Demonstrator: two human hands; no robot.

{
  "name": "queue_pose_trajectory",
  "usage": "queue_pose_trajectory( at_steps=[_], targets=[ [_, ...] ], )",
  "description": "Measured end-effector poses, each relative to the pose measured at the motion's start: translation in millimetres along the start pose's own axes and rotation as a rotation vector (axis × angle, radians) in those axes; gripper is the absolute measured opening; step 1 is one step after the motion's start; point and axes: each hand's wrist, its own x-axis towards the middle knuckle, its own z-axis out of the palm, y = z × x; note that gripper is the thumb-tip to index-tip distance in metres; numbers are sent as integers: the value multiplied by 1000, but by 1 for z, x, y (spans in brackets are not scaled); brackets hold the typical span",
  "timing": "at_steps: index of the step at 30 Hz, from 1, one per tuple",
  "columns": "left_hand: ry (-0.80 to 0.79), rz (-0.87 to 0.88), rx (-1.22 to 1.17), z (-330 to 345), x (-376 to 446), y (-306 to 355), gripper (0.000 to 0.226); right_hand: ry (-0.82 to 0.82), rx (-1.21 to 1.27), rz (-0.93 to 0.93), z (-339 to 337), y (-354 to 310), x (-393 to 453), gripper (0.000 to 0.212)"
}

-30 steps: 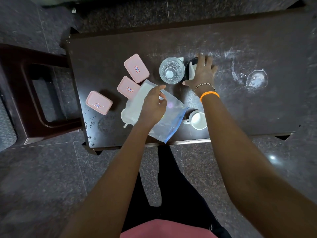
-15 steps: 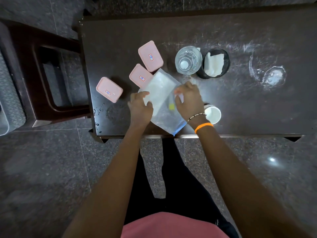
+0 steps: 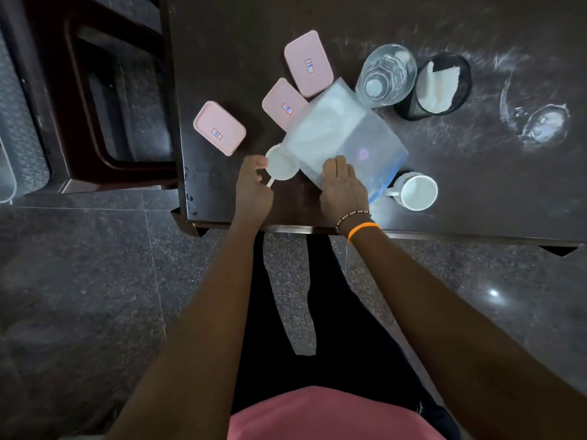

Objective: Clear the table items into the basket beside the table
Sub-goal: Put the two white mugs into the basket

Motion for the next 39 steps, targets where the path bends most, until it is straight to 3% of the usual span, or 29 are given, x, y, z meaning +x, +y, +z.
queue_pose_trajectory(
  at_steps=[3, 9, 15, 17, 21, 25, 29, 39],
  targets=[
    [-17, 155, 192, 1, -3, -8, 62, 12, 10, 35, 3, 2, 4, 35],
    [-294, -35, 344, 11, 9, -14, 50, -44, 110, 7, 6, -1, -8, 36],
    [-131, 73, 493, -1, 11, -13, 26, 189, 377, 129, 3, 4, -33, 21],
    [-142, 82, 611, -6, 4, -12, 24, 238, 494, 266, 0, 10, -39, 24],
    [-199, 110, 637, -8, -24, -11, 22, 377, 594, 762, -3, 31, -51, 35],
    [-239, 168, 610, 0, -54, -8, 21, 249, 567, 1006, 2, 64, -59, 49],
    [-252, 281, 548, 12, -71, 1, 16, 99, 654, 973, 4, 90, -55, 39],
    [-148, 454, 438, -2, -71, 18, 11, 235, 479, 920, -14, 85, -77, 26]
  ],
)
